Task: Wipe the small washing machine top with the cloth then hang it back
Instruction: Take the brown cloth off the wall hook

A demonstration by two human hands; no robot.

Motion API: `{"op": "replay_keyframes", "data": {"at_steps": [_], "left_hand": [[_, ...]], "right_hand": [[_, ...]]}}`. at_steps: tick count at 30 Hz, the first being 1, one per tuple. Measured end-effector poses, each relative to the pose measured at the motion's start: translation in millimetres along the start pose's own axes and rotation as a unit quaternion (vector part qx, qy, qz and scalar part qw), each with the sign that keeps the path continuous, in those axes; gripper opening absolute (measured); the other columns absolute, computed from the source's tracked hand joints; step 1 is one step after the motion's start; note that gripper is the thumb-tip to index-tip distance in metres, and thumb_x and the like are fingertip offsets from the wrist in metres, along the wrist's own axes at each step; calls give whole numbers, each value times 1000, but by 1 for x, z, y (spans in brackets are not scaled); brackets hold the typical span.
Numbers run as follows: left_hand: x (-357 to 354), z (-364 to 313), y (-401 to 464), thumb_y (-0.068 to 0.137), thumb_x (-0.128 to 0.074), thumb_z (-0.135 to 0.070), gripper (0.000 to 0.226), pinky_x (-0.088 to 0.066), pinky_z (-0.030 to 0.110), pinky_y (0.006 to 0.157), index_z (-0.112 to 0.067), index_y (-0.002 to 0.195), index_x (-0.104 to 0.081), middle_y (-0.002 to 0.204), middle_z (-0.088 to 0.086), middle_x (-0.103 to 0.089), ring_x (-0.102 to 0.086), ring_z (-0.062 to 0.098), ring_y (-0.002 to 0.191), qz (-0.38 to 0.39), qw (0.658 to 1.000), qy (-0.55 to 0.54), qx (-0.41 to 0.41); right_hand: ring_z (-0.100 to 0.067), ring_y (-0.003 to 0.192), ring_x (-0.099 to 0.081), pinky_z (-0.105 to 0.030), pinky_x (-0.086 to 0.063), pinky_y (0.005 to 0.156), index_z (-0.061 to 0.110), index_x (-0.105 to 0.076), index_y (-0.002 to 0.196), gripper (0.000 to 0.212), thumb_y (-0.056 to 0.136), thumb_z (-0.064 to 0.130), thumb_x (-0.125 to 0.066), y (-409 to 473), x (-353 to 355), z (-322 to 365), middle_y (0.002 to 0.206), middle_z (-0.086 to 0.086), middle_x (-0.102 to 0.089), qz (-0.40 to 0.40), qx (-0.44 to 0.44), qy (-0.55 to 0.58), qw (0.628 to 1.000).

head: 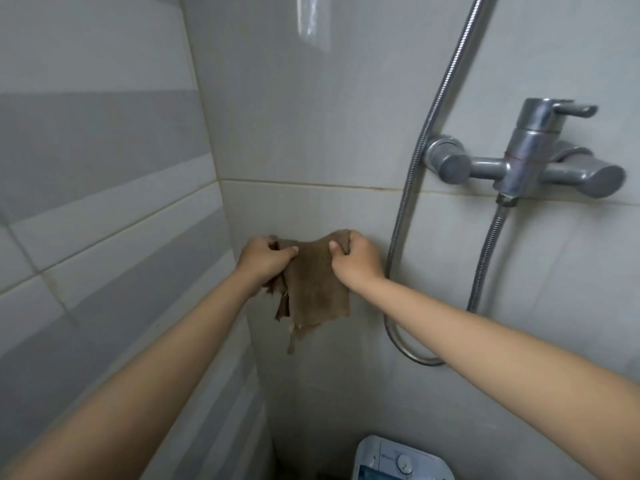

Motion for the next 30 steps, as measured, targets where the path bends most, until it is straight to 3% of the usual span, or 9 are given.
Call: {"op": "replay_keyframes", "data": {"at_steps": [4,8,11,14,17,21,24,27,30], "left_hand": [[-63,-13,-42,91,-57,-39,33,-52,24,46,-7,86,-62,71,10,-63,-61,19,56,104,989,-73,82],[-130,-20,-83,96,-32,-53,61,-52,34,72,0,117,-53,104,19,-60,-60,31,93,253,947,-116,162],[-169,-24,-110,100,-24,-47,54,-41,40,92,-3,120,-48,111,18,-61,-57,33,110,334,912,-150,187],[-188,-13,-117,100,-36,-35,41,-49,35,81,-1,118,-51,99,10,-65,-64,24,94,297,931,-111,181],[-212,14,-127,93,-53,-27,26,-46,36,84,-10,111,-58,109,5,-64,-60,19,101,282,943,-9,177],[-266,46,-170,89,-60,-23,19,-29,43,105,-20,108,-59,111,-3,-63,-55,15,106,422,880,35,215],[-300,57,-187,92,-55,-15,23,-35,41,106,-12,114,-58,108,3,-65,-59,17,99,446,865,-19,228],[-332,69,-199,95,-49,-9,12,-53,36,87,-8,103,-58,95,8,-68,-67,19,84,456,842,-103,269],[-358,87,-202,98,-41,-11,17,-59,28,62,-6,93,-56,84,10,-65,-68,17,66,443,814,-187,325]], "right_hand": [[-24,69,-63,-25,-50,49,18,-57,98,21,94,34,-45,-41,-3,-61,82,-7,-61,106,-229,184,950],[-21,77,-64,-31,-48,57,21,-53,120,44,90,51,-42,-74,9,-108,117,-9,-63,151,-348,291,878],[-20,78,-61,-32,-47,62,20,-57,109,38,92,50,-39,-93,30,-139,96,-6,-66,147,-386,345,843],[-23,81,-63,-32,-49,63,16,-59,107,30,91,40,-48,-109,54,-172,91,-9,-66,117,-410,368,826],[-24,81,-63,-34,-51,62,11,-56,111,25,88,21,-57,-124,77,-204,93,-11,-66,93,-418,362,828],[-22,80,-64,-35,-52,59,6,-57,111,26,86,-2,-54,-136,98,-229,93,-12,-67,90,-405,379,827],[-24,86,-65,-39,-55,70,13,-60,97,24,83,-7,-58,-138,112,-250,93,-9,-68,72,-374,355,854],[-27,98,-65,-45,-54,87,22,-59,89,31,79,-7,-63,-136,131,-269,99,-9,-69,36,-287,247,925],[-23,98,-64,-36,-52,90,11,-62,96,27,78,-9,-64,-136,137,-281,104,-12,-69,13,-197,179,964]]}}
Point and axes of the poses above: each hand's wrist, its own y-axis towards the middle knuckle, its own x-axis out of the back of the hand, z = x × y, the point moved 10 cm from there along y, towards the middle knuckle
